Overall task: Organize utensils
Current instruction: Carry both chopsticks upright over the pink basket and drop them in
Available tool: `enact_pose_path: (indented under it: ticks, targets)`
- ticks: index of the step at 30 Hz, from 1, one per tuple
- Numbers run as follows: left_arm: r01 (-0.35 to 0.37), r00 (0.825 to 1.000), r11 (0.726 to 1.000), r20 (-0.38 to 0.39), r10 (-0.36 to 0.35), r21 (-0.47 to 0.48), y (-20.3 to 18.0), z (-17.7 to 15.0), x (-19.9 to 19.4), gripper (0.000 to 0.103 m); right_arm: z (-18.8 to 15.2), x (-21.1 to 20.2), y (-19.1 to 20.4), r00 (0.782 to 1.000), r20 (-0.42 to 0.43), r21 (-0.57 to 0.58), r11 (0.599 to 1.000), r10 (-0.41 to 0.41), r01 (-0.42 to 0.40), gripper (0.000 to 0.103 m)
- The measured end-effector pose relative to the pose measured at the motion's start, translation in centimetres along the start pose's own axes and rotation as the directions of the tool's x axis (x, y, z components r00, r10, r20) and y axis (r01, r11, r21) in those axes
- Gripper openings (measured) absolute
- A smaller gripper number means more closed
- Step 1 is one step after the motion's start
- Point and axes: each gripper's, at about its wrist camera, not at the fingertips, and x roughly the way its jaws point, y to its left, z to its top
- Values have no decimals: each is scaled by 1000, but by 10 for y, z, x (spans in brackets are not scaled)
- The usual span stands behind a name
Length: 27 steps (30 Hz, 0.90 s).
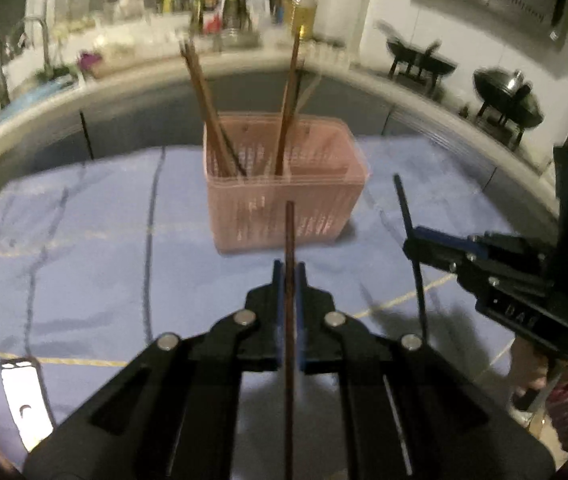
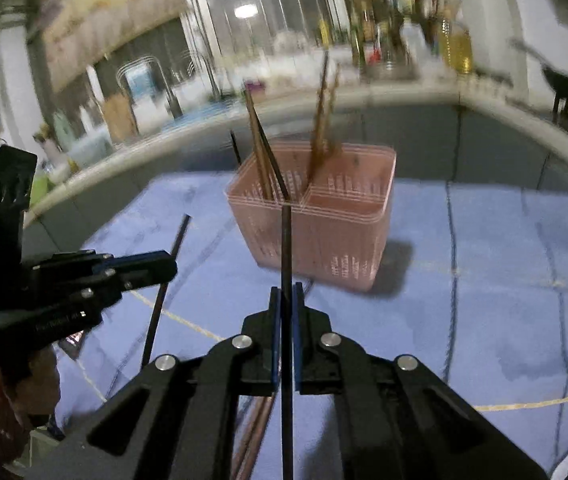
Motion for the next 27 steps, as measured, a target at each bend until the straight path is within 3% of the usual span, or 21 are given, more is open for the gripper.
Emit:
enact_pose_path:
  ticks: [5,14,20,23,27]
  targets:
    - [2,997,1000,82,-5,30,-15,0,-38,4,1,-21,4,997,78,2,1000,-4,4,5]
    - [7,999,999,45,-9,49,-15,-2,-33,4,12,-29,4,996,84,-6,1000,-6,6,5]
    - [46,987,998,149,-51,36,-7,46,-70,4,62,-47,4,985,166,3,999,53,-54,5]
    - [49,973,998,223,-55,31,-3,82,-93,4,101,-53,4,970,232,11,997,71,-76,5]
    - [11,943,999,332,-22,34,-2,134,-111,4,157,-50,6,939,341,9,999,40,-46,5]
